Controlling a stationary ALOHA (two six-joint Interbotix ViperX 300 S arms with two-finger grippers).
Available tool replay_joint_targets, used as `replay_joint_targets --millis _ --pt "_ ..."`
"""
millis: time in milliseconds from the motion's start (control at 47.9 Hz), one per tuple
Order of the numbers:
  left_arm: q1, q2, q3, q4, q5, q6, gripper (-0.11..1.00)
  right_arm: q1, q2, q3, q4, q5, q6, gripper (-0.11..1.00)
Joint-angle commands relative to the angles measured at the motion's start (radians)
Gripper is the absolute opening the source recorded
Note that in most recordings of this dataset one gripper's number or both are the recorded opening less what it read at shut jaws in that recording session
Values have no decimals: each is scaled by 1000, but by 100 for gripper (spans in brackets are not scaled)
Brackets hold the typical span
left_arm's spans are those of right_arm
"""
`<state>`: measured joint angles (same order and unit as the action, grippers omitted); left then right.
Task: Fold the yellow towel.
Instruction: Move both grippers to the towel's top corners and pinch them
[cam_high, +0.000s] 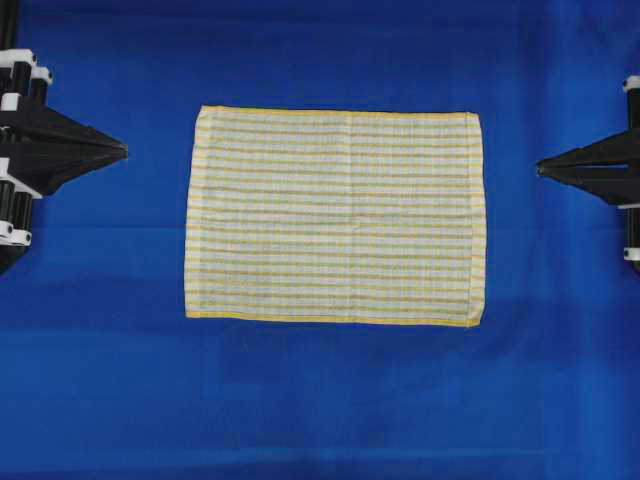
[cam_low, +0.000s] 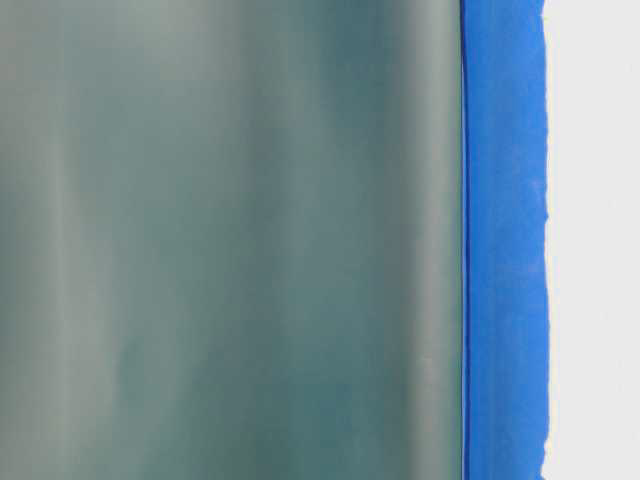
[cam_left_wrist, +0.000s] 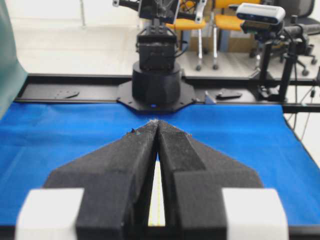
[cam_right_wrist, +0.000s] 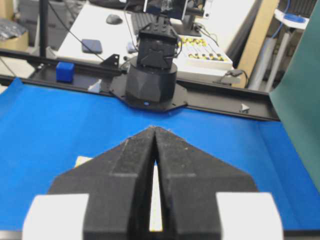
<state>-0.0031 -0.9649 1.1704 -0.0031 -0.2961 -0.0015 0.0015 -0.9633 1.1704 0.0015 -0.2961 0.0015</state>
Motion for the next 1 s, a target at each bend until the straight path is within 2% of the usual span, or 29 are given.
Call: replay_joint_targets --millis 0,167,397,606,647,731,814,898,940,981 --pt "-37 9 -6 -29 5 11 0 3 15 -15 2 6 2 0" --pt "-29 20 -5 -35 6 12 0 -9 44 -49 5 81 3 0" --pt "124 147 5 -40 18 -3 0 -103 92 -46 52 137 3 0" --pt "196 313 -14 -44 12 -8 1 -212 189 -38 101 156 3 1" --pt "210 351 -20 -49 11 -12 3 -232 212 -38 110 156 3 5" --pt "245 408 -25 -54 9 -18 21 -273 267 -38 123 155 3 24" --pt "291 460 -17 -61 -8 -28 46 -321 336 -38 124 150 2 51" --pt "337 526 -5 -61 -48 -31 72 -362 400 -35 124 146 2 73" --pt "354 558 0 -61 -67 -31 82 -383 437 -32 124 143 2 75" --pt "368 591 3 -61 -89 -31 84 -403 472 -29 124 133 2 71"
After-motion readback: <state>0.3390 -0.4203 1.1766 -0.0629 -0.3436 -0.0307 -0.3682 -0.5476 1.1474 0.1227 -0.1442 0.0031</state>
